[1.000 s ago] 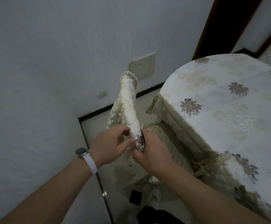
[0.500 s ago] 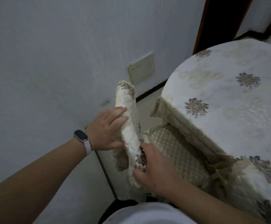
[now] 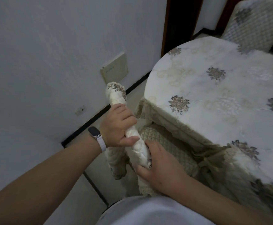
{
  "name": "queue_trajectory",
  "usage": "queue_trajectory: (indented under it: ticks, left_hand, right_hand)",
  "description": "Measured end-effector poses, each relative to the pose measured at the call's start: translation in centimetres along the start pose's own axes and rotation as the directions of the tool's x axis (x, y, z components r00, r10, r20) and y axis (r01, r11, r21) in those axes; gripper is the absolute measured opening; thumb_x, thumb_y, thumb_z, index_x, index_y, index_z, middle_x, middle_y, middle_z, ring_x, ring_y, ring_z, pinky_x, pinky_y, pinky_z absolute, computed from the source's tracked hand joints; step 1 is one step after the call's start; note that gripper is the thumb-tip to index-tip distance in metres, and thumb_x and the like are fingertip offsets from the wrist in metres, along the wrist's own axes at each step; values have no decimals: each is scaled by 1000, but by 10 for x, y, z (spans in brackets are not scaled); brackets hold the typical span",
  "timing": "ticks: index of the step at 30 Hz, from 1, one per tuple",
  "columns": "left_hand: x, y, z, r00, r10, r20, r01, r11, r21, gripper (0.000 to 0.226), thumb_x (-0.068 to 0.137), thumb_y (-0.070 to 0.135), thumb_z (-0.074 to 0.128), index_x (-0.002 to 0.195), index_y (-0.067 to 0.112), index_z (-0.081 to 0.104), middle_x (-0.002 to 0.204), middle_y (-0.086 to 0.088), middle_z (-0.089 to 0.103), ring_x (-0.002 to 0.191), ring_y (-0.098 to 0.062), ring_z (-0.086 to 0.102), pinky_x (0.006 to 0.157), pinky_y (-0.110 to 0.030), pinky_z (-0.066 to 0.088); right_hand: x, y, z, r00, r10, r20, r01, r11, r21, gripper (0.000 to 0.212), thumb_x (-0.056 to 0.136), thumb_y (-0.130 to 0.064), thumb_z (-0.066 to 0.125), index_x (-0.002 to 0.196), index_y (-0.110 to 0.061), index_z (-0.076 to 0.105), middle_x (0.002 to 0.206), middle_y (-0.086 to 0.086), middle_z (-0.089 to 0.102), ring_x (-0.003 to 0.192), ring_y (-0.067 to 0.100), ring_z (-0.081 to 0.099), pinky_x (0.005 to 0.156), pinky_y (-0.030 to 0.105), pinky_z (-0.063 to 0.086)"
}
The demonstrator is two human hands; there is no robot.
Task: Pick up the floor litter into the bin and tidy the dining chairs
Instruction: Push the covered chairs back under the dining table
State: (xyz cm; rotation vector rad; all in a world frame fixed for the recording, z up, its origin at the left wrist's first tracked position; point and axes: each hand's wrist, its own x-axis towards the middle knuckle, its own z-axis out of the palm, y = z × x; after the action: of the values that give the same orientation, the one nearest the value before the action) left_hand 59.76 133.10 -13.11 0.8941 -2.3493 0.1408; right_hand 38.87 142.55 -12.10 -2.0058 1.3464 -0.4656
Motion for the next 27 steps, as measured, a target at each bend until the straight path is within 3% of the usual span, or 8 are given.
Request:
queue_trajectory:
  ticks: [3, 7, 13, 20, 27]
  left_hand:
    - [3, -9, 4, 998, 65, 4, -65, 998, -27, 74, 93, 69, 34, 79, 4, 66, 82, -12, 64, 73, -29, 58, 85, -44, 44]
    - [2, -29, -3, 972, 228, 63, -223, 972, -79, 75, 81, 80, 50, 94, 7, 63, 88, -10, 67, 79, -28, 63, 84, -45, 47]
    - [23, -44, -12, 934, 328, 141, -318, 944, -86, 81, 72, 88, 52, 66, 7, 55, 64, -4, 52, 54, -24, 49, 52, -36, 45]
    - [15, -46, -15, 931, 337, 142, -322, 939, -118, 82, 66, 91, 54, 61, 9, 51, 59, -1, 46, 51, -18, 40, 45, -27, 35]
    - [33, -51, -29, 970, 216, 114, -204, 973, -112, 83, 65, 90, 58, 58, 8, 54, 58, -3, 48, 49, -21, 46, 44, -31, 37]
  right_hand:
    - [5, -6, 3, 997, 62, -49, -61, 998, 35, 34, 82, -47, 60, 112, -36, 49, 96, -13, 59, 77, 7, 56, 65, 32, 49]
    - [5, -12, 2, 993, 115, -37, -113, 992, 47, 44, 74, -59, 45, 110, -34, 51, 92, -9, 60, 76, 10, 56, 66, 37, 50]
    - [6, -20, 3, 983, 182, -18, -180, 981, 78, 33, 78, -46, 53, 107, -32, 53, 89, -9, 62, 75, 10, 57, 67, 40, 51]
    - [10, -27, -3, 993, 117, 31, -116, 993, -27, 32, 80, -41, 60, 106, -25, 51, 95, -7, 60, 86, 14, 55, 73, 35, 45]
    - [31, -24, -35, 993, 89, 82, -94, 994, 56, 35, 74, -47, 58, 99, -23, 54, 83, -2, 61, 72, 15, 57, 63, 42, 49]
